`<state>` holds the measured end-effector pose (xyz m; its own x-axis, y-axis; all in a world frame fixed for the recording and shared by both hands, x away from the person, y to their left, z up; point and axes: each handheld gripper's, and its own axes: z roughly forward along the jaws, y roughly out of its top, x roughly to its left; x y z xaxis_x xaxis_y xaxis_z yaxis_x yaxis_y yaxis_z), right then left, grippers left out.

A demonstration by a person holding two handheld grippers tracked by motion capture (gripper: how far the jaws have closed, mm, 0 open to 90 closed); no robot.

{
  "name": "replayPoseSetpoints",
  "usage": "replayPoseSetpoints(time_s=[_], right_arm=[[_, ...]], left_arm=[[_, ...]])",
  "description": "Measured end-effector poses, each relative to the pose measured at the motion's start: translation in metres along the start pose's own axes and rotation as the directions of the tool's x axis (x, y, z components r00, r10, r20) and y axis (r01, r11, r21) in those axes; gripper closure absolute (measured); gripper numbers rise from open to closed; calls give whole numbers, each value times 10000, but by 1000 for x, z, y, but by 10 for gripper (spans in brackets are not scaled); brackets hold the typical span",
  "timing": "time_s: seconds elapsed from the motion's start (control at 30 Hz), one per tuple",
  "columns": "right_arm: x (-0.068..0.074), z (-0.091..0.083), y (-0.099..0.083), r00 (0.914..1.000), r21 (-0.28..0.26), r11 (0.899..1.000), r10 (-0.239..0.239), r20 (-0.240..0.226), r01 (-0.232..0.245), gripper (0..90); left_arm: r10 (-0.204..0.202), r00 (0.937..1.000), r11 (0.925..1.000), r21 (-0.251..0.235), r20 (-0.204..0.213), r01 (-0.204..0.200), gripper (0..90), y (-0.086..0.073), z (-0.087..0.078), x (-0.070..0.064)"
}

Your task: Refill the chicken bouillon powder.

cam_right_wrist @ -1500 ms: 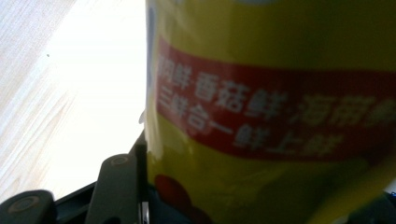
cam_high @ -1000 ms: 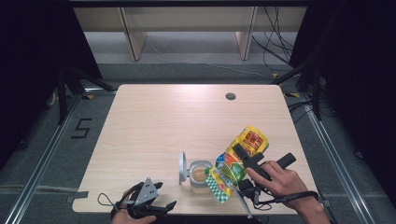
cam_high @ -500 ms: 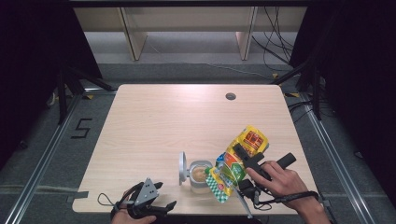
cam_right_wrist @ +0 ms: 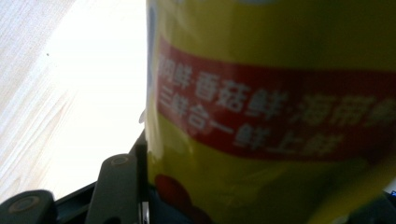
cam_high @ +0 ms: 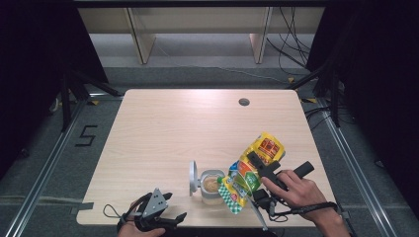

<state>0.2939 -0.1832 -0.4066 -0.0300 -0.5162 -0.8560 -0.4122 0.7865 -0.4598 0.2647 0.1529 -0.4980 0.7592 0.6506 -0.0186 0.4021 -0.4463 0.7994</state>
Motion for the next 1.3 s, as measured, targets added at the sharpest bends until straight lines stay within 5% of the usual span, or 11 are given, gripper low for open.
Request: replayPoseSetpoints(time_s=[0.87,1.0,1.07,1.13,1.17,1.2,1.3], right_arm=[[1,0,-3,10000,-86,9999,93,9,-93,475],[3,0,-6,9985,-125,9987,486,-258,-489,476],[7,0,-6,9924,-195,9924,1211,-215,-1215,477],[8,2,-7,9923,-389,9916,1231,-136,-1235,492],[15,3,-7,9756,-350,9757,2145,-467,-2162,493],[15,5,-8,9780,-617,9763,2058,-355,-2076,495],[20,7,-12,9672,-858,9641,2467,-597,-2512,502]], left_arm=[[20,10000,10000,20,17,-20,213,0,0,0],[60,10000,9999,156,19,-60,214,1,-1,1],[5,10000,9999,122,98,-6,214,0,-1,1],[94,10000,9997,208,-9,-94,214,1,-1,1],[95,9999,9999,67,-47,-94,214,0,-1,0],[27,10000,10000,55,-55,-27,214,0,-1,0],[13,10000,10000,-10,-46,-13,213,0,-1,0]])
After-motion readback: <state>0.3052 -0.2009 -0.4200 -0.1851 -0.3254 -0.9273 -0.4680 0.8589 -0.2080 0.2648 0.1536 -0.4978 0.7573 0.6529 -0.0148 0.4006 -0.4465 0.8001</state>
